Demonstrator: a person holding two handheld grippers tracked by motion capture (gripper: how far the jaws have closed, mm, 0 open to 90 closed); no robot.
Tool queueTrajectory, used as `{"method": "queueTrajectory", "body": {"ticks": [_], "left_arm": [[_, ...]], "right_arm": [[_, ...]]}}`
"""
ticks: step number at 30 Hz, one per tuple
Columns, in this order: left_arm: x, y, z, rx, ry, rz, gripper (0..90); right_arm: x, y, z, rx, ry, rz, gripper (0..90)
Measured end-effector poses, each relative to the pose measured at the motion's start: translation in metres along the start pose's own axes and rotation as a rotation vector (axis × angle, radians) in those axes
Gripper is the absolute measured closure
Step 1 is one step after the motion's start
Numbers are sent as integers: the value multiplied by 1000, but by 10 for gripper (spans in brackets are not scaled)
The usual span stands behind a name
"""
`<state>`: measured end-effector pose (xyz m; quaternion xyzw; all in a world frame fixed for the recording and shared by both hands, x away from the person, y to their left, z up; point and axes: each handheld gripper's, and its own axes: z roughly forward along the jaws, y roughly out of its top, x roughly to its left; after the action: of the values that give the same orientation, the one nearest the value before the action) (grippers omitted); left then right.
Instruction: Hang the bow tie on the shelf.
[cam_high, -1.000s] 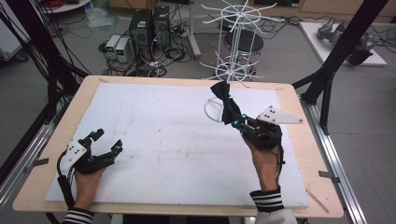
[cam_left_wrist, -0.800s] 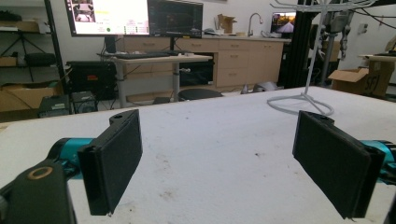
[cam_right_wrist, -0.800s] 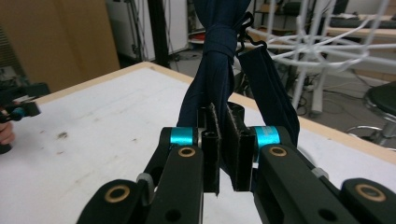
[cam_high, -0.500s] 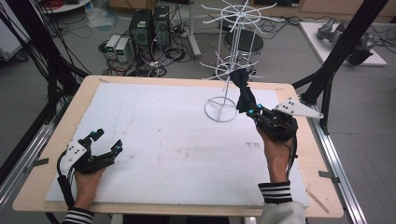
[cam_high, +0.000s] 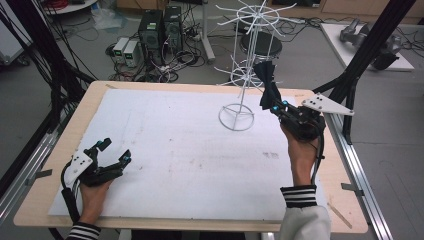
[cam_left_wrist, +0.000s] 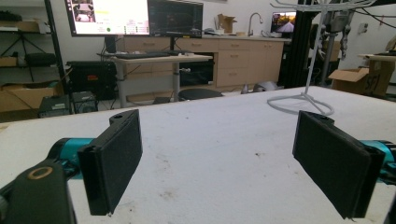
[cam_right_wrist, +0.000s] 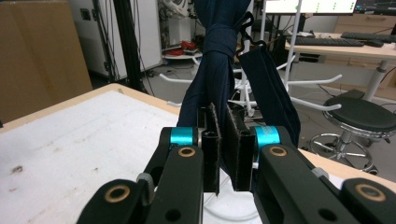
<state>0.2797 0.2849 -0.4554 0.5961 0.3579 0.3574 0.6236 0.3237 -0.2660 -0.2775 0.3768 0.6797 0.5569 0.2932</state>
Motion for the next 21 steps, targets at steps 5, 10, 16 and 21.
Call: {"method": "queueTrajectory", "body": {"ticks": [5,10,16,21], "left_arm": [[0,0,0,1,0,0,161],[0,0,0,1,0,-1,161],[0,0,0,-1,-1,-2,161],[0,0,0,0,-2,-2,161]], "right_arm": [[-4,5,5,-1,-11,-1,856],[-6,8,12,0,-17,2,856],[-7,6,24,18,-30,4,856],[-8,5,30,32,-34,9,856]]}}
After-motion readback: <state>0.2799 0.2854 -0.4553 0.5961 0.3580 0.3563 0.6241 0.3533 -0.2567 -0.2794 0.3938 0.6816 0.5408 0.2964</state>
